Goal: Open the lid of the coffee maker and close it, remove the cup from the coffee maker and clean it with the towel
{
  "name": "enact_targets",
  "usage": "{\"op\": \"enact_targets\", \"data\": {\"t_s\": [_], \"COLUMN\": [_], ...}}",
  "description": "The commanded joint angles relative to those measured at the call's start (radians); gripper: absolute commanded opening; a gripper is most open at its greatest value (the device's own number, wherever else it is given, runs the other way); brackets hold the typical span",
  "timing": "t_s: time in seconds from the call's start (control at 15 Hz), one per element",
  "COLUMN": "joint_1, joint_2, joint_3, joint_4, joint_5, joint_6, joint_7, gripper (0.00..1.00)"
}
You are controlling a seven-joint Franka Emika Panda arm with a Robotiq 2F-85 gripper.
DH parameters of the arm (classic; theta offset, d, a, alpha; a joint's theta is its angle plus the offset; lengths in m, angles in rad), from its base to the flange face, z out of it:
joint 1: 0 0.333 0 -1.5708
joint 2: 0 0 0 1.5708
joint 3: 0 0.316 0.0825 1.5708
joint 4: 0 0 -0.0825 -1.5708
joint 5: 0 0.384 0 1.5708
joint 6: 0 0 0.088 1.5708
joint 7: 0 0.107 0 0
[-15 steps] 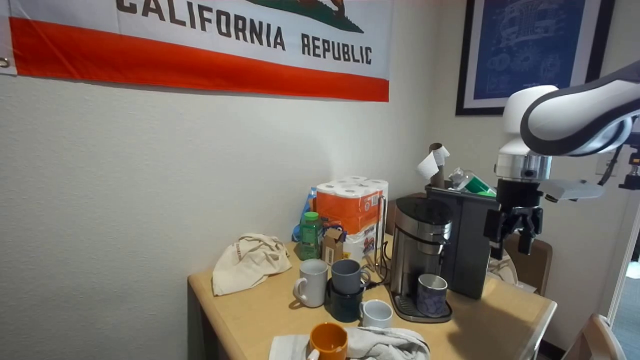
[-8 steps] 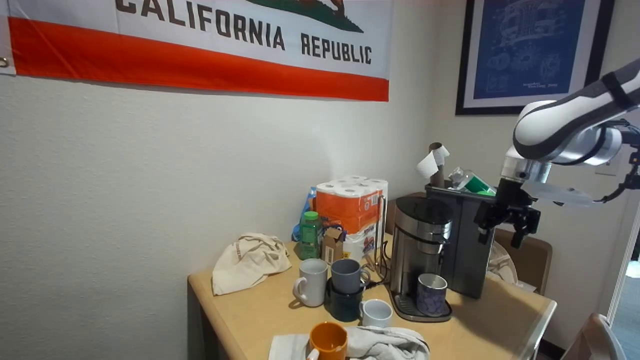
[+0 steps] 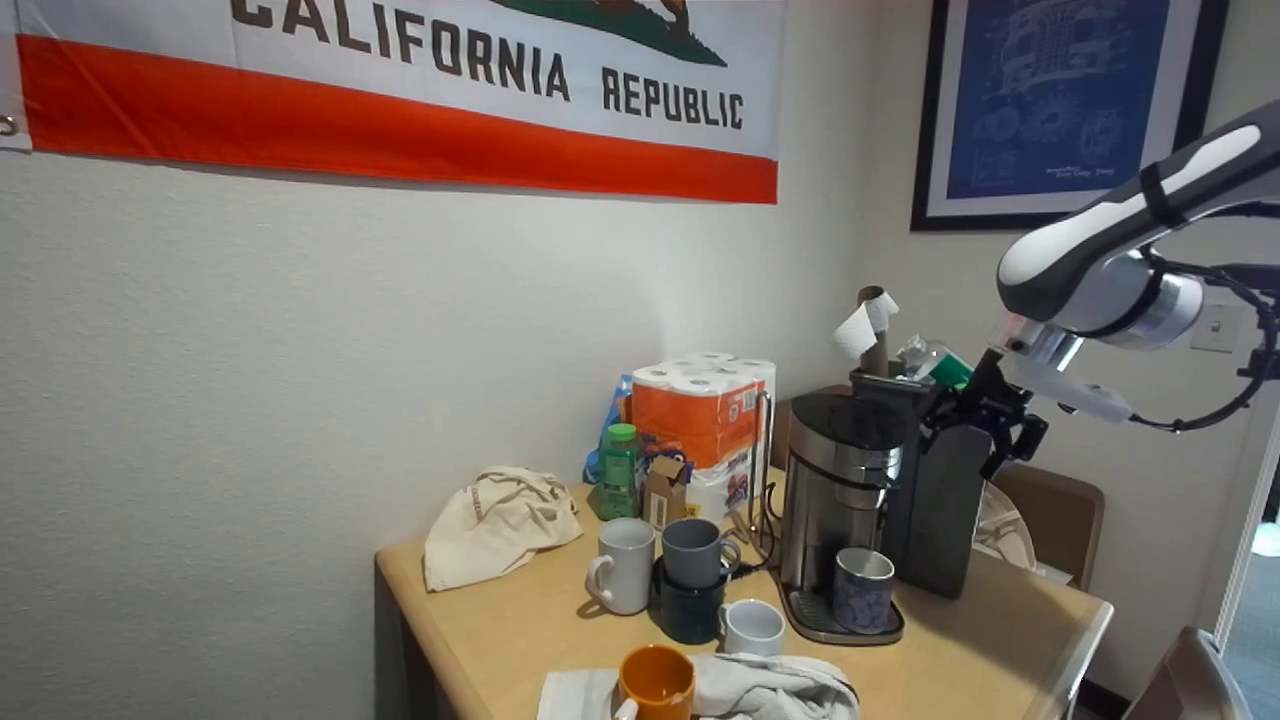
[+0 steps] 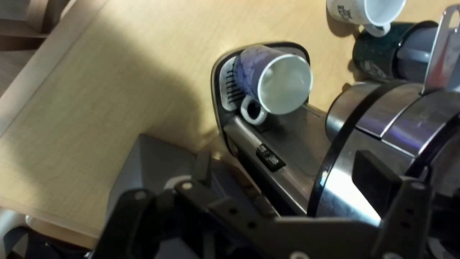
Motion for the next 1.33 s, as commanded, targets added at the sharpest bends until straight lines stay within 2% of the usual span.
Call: {"op": "enact_targets", "data": {"t_s": [0.0,0.47,1.27], "joint_1": [-0.014,-0.021,-0.004], "joint_2": [0.036,0.062,0.071], "joint_3": [0.006,0.013,0.006], "joint_4": [0.021,0.021,0.025], "joint_5": [0.112,0.285,0.416], "joint_6": [0.099,0.212,0.23], "joint_7": [0.004,-0.014,-0.056], "gripper": [1.0,1.0,1.0]}}
